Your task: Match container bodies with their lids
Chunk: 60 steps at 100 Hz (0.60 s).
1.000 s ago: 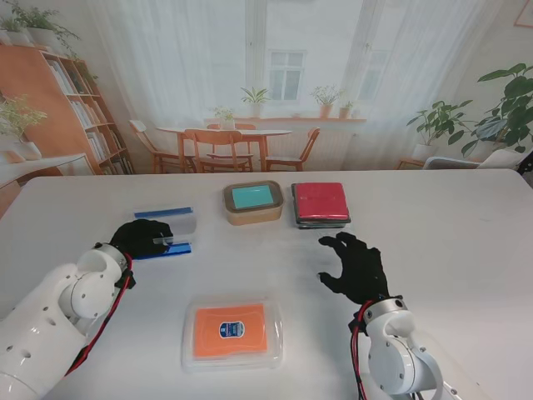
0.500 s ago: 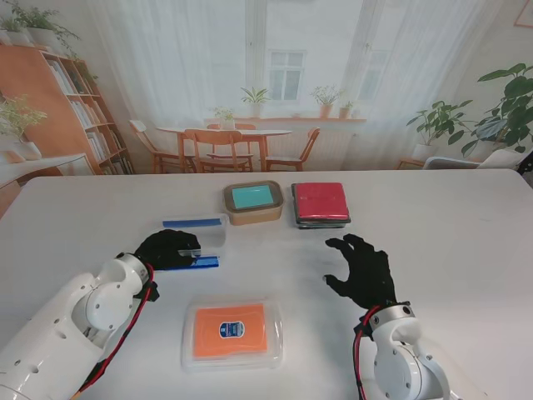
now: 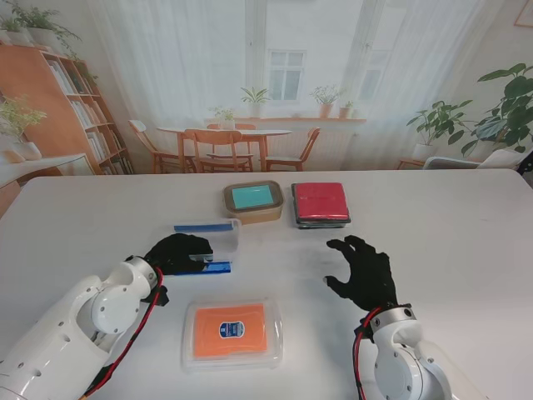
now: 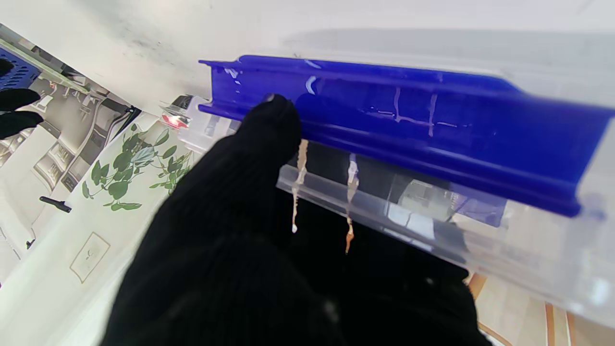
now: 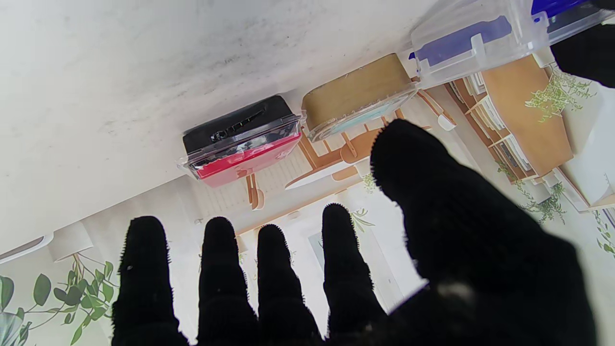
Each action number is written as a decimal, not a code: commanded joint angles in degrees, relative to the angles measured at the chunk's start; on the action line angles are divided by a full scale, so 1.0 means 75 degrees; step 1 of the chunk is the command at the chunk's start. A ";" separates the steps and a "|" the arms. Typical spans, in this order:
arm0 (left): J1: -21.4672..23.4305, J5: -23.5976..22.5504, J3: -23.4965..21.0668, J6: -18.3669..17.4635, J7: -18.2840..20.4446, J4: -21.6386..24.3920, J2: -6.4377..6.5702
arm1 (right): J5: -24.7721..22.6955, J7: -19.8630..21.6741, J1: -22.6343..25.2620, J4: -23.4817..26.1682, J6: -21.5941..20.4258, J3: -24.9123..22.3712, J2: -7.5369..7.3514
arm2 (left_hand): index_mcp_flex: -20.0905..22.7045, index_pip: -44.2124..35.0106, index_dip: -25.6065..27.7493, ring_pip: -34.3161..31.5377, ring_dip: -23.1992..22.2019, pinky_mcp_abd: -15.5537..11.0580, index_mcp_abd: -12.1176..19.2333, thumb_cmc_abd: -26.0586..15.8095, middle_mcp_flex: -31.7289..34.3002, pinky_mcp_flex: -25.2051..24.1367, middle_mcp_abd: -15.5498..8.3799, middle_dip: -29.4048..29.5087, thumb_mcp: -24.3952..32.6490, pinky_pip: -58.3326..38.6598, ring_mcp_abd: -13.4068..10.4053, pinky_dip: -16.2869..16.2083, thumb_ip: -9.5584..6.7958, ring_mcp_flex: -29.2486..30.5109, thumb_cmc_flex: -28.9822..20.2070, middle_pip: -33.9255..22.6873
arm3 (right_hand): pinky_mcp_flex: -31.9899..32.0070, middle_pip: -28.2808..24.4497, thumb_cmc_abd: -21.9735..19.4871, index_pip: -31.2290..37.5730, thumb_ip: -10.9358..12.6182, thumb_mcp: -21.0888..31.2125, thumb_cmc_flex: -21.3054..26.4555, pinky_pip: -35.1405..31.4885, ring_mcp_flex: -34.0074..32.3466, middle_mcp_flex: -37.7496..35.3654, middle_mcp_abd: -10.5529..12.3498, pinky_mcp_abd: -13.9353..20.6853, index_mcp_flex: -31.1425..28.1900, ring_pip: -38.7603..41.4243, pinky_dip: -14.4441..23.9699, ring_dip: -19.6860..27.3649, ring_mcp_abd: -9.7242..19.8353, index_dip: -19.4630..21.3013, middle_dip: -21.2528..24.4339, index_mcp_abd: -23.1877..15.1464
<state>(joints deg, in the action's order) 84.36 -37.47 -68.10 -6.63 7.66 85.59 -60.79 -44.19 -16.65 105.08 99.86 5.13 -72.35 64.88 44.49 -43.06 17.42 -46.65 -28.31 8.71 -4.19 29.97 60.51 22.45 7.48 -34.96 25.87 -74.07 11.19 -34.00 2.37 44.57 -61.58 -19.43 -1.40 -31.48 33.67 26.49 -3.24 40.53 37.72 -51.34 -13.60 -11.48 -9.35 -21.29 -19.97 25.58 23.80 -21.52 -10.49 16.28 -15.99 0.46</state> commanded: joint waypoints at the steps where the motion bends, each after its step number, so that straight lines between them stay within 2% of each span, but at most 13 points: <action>1: 0.0065 0.0084 0.0054 -0.0035 0.0037 0.0076 -0.0064 | 0.0009 0.0092 0.0063 0.0036 0.0005 -0.0016 0.0014 | 0.0109 -0.0386 -0.0094 -0.0138 -0.0096 -0.0259 0.0151 -0.0080 0.0151 -0.0162 0.0192 -0.0125 0.0103 -0.0120 0.0488 -0.0112 -0.0091 0.0027 -0.0460 0.0108 | 0.0013 -0.0041 -0.0135 -0.0062 0.0234 -0.0125 -0.0027 -0.0198 0.0236 0.0220 0.0118 -0.0048 -0.0074 0.0089 0.0088 -0.0069 0.0117 -0.0035 0.0018 -0.0157; 60: -0.0232 0.0530 0.0773 0.0120 -0.0150 -0.0162 -0.0165 | 0.0033 0.0128 0.0143 0.0115 0.0047 -0.0027 0.0013 | 0.0079 -0.0295 -0.0125 -0.0123 -0.0111 -0.0204 0.0074 -0.0159 0.0076 -0.0265 0.0254 -0.0131 -0.0038 -0.0115 0.0560 -0.0143 -0.0088 -0.0075 -0.0385 0.0165 | 0.0021 -0.0057 -0.0129 -0.0070 0.0232 -0.0133 -0.0036 -0.0192 0.0238 0.0219 0.0112 -0.0054 -0.0083 0.0087 0.0086 -0.0067 0.0124 -0.0028 0.0010 -0.0164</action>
<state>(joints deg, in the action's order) 82.88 -33.89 -62.82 -5.81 6.42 84.74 -61.46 -44.00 -16.61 105.81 100.49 5.37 -72.49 64.88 44.50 -43.06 17.36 -46.65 -28.35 9.30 -4.76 29.96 60.51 21.97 7.56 -34.98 25.74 -74.22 11.73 -34.31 2.38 44.51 -61.59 -18.79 -1.40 -31.48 33.67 26.49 -3.24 40.53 37.72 -51.34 -13.60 -11.48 -9.35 -21.29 -19.97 25.58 23.80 -21.52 -10.49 16.28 -15.99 0.46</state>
